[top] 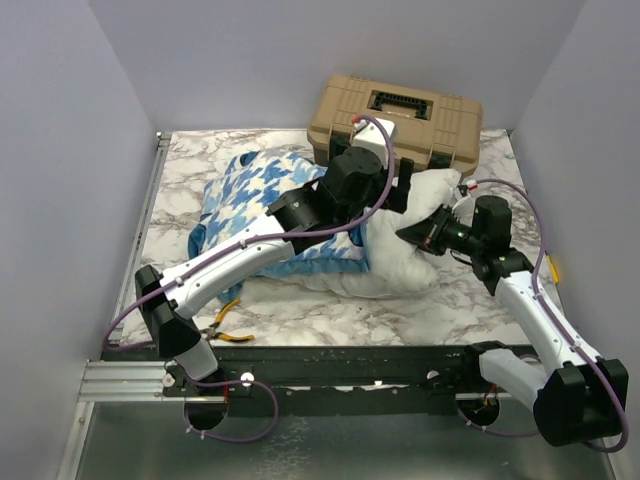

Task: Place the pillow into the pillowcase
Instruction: Stuff the pillow into the pillowcase.

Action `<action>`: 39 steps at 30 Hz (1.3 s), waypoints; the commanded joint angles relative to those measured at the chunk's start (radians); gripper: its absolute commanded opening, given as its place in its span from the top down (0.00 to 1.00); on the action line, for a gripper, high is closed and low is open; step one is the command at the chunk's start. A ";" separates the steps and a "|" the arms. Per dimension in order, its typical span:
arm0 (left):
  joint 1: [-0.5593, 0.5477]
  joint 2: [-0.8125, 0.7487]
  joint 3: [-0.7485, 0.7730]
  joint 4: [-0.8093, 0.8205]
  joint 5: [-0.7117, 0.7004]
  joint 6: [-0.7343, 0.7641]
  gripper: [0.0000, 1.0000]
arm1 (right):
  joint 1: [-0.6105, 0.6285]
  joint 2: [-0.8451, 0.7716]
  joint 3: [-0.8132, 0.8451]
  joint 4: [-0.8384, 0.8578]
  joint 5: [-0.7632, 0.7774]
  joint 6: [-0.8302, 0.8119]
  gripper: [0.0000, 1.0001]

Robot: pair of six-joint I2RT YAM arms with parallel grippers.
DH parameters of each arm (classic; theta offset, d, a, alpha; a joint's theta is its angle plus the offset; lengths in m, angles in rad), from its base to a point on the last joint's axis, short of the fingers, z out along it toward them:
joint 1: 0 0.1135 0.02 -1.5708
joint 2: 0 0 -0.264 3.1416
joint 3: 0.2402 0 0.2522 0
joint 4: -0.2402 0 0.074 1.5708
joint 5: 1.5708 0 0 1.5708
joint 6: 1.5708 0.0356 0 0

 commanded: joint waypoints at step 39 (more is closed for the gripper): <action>0.050 0.347 0.609 -0.090 0.397 -0.128 1.00 | 0.014 0.154 0.398 0.088 -0.184 0.059 1.00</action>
